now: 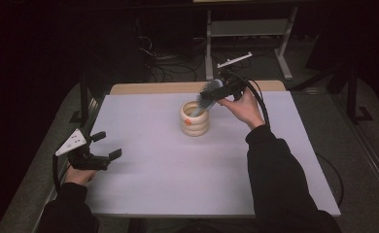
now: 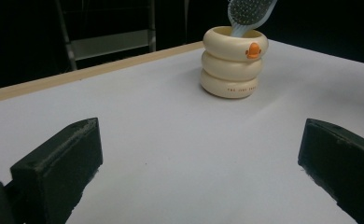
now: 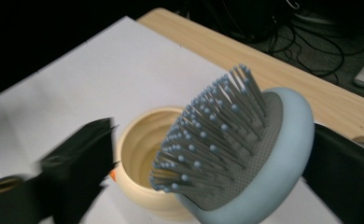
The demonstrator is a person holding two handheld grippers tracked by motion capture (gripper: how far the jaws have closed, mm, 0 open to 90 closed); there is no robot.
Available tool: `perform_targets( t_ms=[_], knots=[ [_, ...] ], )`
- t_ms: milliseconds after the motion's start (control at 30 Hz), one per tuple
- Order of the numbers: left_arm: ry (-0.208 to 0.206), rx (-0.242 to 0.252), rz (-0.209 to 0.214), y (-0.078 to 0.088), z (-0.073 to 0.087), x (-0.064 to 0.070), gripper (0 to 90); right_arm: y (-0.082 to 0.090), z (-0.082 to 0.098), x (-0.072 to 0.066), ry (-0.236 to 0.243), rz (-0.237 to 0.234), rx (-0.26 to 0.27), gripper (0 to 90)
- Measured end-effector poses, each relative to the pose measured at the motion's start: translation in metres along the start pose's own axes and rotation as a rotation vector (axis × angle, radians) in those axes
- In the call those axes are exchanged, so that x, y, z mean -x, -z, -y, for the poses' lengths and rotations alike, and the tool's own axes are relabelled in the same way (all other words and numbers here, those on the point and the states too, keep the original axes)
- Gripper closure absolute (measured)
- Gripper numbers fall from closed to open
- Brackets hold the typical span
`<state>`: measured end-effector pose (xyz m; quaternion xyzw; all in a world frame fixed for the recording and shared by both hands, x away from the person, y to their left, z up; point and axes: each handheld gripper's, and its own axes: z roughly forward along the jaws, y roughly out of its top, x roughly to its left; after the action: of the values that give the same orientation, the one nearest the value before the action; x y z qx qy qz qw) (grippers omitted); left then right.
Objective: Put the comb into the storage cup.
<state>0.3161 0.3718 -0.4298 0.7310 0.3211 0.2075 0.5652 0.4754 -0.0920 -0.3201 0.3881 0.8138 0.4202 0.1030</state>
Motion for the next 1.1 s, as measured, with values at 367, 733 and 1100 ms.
perform_targets(
  t_ms=[367,733,1100],
  knots=[
    [0.005,0.003,-0.003,0.001,0.0,0.001,0.0,0.008,0.008,0.0,0.04,-0.026,-0.001,0.0],
    [0.009,-0.001,-0.004,0.001,0.001,0.001,0.0,0.021,0.026,0.007,0.033,0.009,0.033,0.0],
    [0.009,-0.009,0.001,0.001,0.002,0.0,0.0,0.039,0.041,0.018,0.009,-0.024,0.074,0.0]
  ],
)
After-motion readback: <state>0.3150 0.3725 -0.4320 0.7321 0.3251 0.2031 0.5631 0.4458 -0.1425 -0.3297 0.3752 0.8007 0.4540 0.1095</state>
